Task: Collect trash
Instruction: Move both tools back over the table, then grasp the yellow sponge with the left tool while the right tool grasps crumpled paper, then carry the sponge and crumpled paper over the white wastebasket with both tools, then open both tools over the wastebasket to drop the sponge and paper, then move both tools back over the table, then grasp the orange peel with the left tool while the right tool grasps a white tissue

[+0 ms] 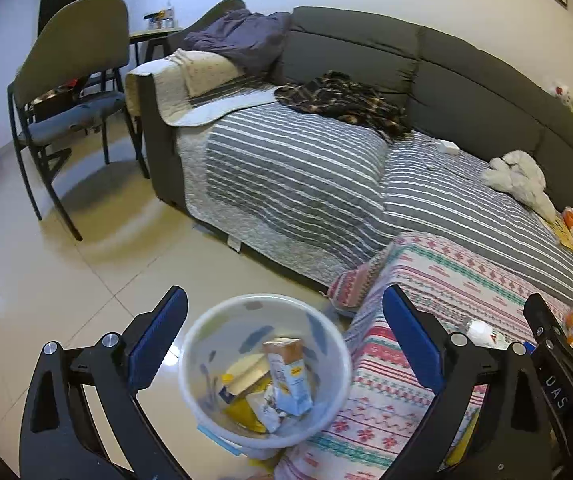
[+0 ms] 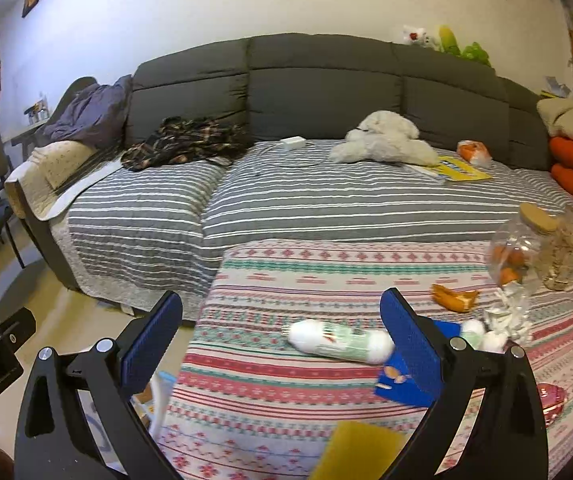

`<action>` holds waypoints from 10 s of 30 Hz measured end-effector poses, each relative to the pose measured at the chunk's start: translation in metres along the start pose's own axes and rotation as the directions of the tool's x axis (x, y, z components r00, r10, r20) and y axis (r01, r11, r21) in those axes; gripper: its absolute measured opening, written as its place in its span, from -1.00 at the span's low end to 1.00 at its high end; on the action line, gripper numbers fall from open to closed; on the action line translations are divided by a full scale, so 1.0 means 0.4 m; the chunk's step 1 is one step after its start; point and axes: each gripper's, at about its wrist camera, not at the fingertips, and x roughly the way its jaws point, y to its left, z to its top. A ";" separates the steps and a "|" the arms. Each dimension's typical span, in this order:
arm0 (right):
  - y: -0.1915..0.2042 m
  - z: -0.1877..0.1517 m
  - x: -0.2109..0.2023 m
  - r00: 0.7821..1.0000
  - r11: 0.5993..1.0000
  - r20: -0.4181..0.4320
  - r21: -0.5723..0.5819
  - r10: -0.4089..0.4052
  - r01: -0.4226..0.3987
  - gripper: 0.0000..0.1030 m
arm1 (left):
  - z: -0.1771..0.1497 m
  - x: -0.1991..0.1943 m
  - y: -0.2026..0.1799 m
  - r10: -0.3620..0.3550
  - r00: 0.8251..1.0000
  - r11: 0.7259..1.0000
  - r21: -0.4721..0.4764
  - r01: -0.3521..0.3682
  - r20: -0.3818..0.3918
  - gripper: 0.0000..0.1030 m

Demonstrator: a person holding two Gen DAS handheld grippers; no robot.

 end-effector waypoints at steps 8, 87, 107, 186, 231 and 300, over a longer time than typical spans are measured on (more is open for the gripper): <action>-0.093 0.006 -0.010 0.999 0.999 0.002 0.016 -0.049 0.049 0.87 | -0.014 -0.006 -0.081 -0.043 0.999 0.998 0.035 0.044 -0.014 0.82; -0.725 -0.049 0.247 0.919 0.980 -0.369 -0.084 0.136 -0.179 -0.54 | -0.390 0.145 -0.593 -0.112 0.767 0.703 0.495 0.510 -0.632 0.09; -0.552 0.090 -0.003 0.995 0.996 -0.041 0.002 0.094 -0.094 -0.54 | -0.206 0.027 -0.522 -0.375 0.847 0.818 0.296 0.493 -0.376 0.08; 0.308 -0.097 0.046 0.897 0.901 -0.172 -0.087 0.407 -0.426 -0.53 | 0.005 0.121 0.236 -0.077 0.981 0.981 -0.187 0.043 -0.180 0.59; 0.018 -0.019 0.032 0.996 0.999 -0.083 -0.032 0.033 -0.035 0.87 | -0.008 0.049 -0.001 0.048 0.994 0.999 0.002 -0.048 -0.095 0.86; -1.053 -0.057 0.091 0.932 0.889 -0.356 0.403 -0.068 0.219 0.87 | -0.299 0.352 -1.129 -0.119 0.796 0.948 0.169 0.268 -0.593 0.13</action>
